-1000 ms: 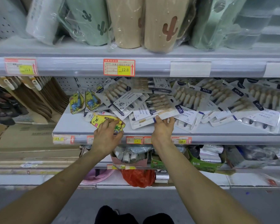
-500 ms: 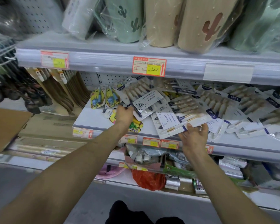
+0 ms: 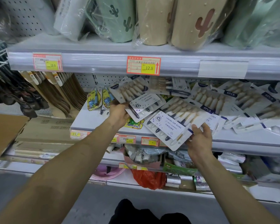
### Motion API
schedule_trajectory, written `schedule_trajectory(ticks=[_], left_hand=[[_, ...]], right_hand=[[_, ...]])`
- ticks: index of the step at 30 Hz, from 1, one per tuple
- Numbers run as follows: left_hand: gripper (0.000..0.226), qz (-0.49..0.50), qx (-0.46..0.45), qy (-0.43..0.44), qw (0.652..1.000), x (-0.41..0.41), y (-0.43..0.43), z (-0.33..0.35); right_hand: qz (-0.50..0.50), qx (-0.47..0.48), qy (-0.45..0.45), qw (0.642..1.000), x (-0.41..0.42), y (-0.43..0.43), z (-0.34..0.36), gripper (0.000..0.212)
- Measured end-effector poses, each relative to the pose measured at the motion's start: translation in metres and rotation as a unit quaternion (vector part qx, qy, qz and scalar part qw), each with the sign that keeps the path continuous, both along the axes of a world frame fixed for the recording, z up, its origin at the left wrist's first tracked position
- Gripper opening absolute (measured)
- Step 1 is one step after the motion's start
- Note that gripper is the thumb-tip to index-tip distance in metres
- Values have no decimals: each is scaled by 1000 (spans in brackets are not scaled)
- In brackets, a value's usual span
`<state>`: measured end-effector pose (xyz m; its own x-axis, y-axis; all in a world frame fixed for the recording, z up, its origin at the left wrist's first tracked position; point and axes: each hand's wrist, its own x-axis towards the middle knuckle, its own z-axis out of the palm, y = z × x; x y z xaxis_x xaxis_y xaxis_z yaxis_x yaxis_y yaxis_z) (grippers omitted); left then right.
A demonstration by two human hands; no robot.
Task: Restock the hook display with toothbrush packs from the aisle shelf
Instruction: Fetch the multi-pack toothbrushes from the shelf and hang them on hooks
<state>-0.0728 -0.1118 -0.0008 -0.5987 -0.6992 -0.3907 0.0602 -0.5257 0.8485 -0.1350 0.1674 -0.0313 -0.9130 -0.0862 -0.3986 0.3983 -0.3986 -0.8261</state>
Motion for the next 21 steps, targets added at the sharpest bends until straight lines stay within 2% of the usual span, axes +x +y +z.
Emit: schedule_trajectory(ticks=[2, 7, 10, 15, 21], left_hand=[[44, 2, -1, 14, 1000, 5, 0, 0], [60, -21, -18, -24, 999, 28, -2, 0], [47, -35, -26, -25, 999, 44, -2, 3], [35, -90, -33, -44, 994, 74, -9, 4], [33, -131, -63, -50, 988, 91, -28, -3]], right_hand=[[-5, -2, -12, 1000, 1, 1, 2, 23], [5, 13, -24, 1000, 6, 8, 3, 28], [32, 22, -26, 999, 11, 20, 11, 29], [10, 57, -31, 998, 25, 47, 19, 39], [-13, 121, 11, 992, 36, 61, 30, 22]])
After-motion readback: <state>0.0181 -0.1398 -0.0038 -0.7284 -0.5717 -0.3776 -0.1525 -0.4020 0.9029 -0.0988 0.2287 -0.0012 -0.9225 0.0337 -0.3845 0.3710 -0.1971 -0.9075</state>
